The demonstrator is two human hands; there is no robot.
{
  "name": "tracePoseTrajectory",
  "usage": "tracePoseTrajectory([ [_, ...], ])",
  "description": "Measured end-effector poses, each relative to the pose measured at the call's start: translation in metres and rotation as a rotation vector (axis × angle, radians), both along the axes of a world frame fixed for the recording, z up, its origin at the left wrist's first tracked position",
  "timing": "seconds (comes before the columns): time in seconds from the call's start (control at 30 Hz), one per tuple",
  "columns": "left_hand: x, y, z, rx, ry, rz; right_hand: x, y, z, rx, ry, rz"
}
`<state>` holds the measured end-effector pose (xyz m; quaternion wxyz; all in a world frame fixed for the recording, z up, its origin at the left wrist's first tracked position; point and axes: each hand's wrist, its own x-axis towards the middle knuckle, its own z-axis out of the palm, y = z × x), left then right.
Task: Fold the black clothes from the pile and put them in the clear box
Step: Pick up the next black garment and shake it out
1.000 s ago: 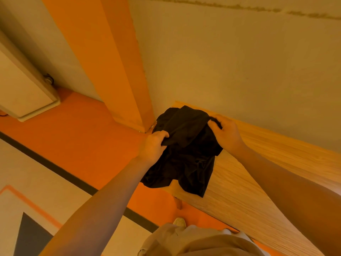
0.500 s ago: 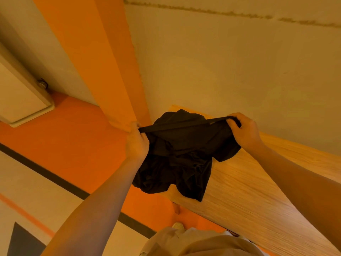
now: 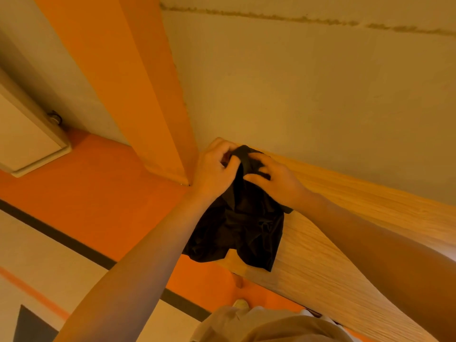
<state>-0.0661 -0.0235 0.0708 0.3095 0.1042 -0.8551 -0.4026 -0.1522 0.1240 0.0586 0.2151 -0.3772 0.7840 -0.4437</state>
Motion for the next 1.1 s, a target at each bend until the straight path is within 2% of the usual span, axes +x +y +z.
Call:
tracePoseTrajectory([
  [0.1,0.0,0.004,-0.012,-0.048,0.005,-0.017,0.002,-0.01,0.0,-0.121,0.092,-0.032],
  [0.2,0.005,0.009,-0.031,0.042,-0.029,0.05,-0.003,-0.009,0.005,-0.203,0.008,-0.122],
  [0.4,0.011,0.003,-0.076,-0.071,-0.418,0.194,-0.014,0.005,0.016,-0.24,0.001,-0.185],
  [0.47,0.015,-0.002,-0.083,-0.027,-0.455,0.238,-0.019,0.01,0.017,-0.252,0.011,-0.229],
  [0.57,0.021,-0.007,-0.089,0.057,-0.462,0.153,-0.024,0.017,0.016,-0.274,-0.001,-0.277],
  [0.63,0.02,-0.003,-0.092,0.01,-0.572,0.075,-0.025,0.019,0.015,-0.285,-0.002,-0.287],
  [0.7,0.016,0.006,-0.095,-0.07,-0.643,0.093,-0.023,0.02,0.014,-0.289,-0.007,-0.28],
  [0.83,0.003,0.028,-0.088,-0.147,-0.53,0.184,-0.02,0.021,0.011,-0.266,0.002,-0.259],
  [1.0,-0.009,0.037,-0.065,-0.38,-0.228,0.243,-0.021,0.028,0.009,-0.234,0.018,-0.253],
  [1.07,-0.009,0.034,-0.058,-0.418,-0.199,0.242,-0.02,0.029,0.008,-0.233,0.017,-0.257],
  [1.1,-0.007,0.032,-0.056,-0.431,-0.247,0.236,-0.02,0.03,0.007,-0.234,0.019,-0.261],
])
